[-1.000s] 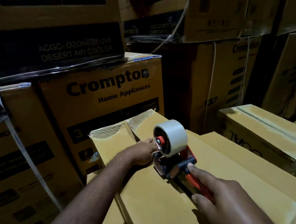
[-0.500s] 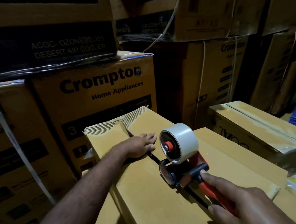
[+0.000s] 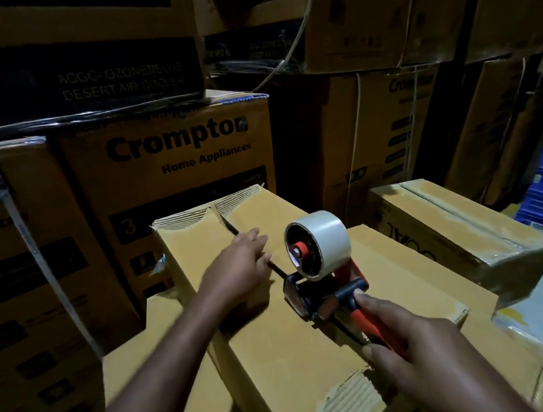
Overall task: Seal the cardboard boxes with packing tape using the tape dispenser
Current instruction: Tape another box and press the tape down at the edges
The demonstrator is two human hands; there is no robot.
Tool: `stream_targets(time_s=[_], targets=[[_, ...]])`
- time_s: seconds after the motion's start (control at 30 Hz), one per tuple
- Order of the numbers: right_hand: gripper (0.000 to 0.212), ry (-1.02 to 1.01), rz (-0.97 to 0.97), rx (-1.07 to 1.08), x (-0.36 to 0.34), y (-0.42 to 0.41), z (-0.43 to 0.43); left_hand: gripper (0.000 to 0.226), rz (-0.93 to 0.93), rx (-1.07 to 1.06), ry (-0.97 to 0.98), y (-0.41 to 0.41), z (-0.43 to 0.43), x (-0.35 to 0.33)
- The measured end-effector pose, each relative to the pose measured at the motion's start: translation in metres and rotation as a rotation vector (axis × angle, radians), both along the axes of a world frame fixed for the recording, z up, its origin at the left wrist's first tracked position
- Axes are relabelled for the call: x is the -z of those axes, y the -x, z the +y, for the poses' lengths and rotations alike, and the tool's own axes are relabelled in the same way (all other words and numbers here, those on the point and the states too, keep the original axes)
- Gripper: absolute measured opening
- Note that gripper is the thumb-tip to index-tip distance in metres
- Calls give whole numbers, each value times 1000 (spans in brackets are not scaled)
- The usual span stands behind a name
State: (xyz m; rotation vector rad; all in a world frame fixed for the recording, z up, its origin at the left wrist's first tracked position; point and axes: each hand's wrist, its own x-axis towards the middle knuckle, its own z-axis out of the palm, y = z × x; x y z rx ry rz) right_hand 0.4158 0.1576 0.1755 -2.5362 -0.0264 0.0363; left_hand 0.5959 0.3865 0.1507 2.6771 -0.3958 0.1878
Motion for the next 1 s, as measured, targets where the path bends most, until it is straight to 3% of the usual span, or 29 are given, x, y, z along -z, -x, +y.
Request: stream_targets(time_s=[0.07, 0.13, 0.23, 0.33, 0.43, 0.53, 0.73, 1.0], targets=[[69, -29, -14, -3, 2, 0, -5, 51, -63, -173, 214, 75, 4, -4], [69, -34, -29, -26, 5, -2, -12, 76, 88, -223, 281, 148, -6, -3], [67, -74, -43, -55, 7, -3, -20, 126, 388, -84, 92, 211, -48, 13], [66, -81, -76, -86, 14, -1, -26, 104, 264, -33, -254, 226, -88, 25], [66, -83, -87, -106, 19, 0, -33, 96, 209, -210, -391, 223, -107, 29], [66, -83, -78, -128, 20, -2, -38, 100, 202, -240, -493, 222, -112, 27], [67, -47, -80, -156, 15, 5, -44, 72, 193, -276, -538, 228, -124, 23], [66, -47, -115, -138, 9, 23, -61, 72, 109, -338, -479, 232, -126, 33]])
